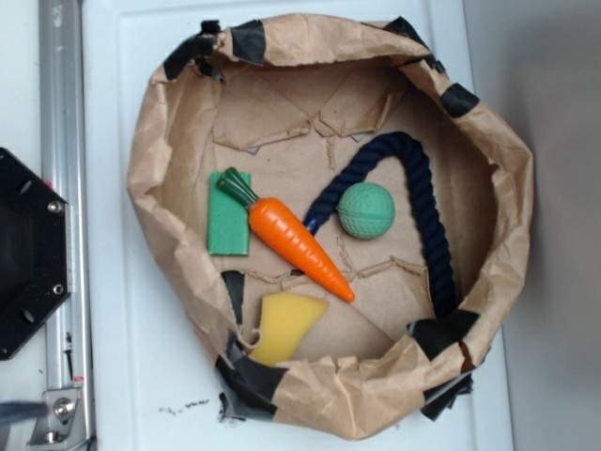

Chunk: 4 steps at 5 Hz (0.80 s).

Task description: Grab the green ball.

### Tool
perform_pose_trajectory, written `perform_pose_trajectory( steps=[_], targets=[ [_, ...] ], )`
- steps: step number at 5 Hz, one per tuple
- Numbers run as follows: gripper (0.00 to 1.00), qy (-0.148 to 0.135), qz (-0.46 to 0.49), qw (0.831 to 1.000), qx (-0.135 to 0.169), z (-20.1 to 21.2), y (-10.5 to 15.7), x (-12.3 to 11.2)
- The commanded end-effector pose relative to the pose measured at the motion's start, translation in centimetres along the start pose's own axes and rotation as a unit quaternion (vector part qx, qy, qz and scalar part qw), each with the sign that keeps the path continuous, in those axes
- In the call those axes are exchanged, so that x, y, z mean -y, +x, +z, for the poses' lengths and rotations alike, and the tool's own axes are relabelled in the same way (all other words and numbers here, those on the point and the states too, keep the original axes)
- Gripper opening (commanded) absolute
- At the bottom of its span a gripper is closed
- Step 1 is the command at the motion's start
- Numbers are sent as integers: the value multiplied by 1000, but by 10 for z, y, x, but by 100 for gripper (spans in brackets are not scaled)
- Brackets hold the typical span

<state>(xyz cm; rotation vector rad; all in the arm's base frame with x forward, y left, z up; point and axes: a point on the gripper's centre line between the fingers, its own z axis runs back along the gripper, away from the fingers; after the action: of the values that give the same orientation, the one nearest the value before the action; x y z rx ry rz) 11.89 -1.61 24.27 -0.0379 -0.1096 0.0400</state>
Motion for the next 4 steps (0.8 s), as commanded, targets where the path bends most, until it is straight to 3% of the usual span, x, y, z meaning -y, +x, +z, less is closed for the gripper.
perform_pose_trajectory(
  steps=[1, 3, 4],
  targets=[
    [100, 0, 0, 1000, 0, 0, 0, 0],
    [100, -9, -83, 996, -37, -65, 83, -23],
    [100, 9, -74, 997, 26, -105, 112, -23]
  ],
)
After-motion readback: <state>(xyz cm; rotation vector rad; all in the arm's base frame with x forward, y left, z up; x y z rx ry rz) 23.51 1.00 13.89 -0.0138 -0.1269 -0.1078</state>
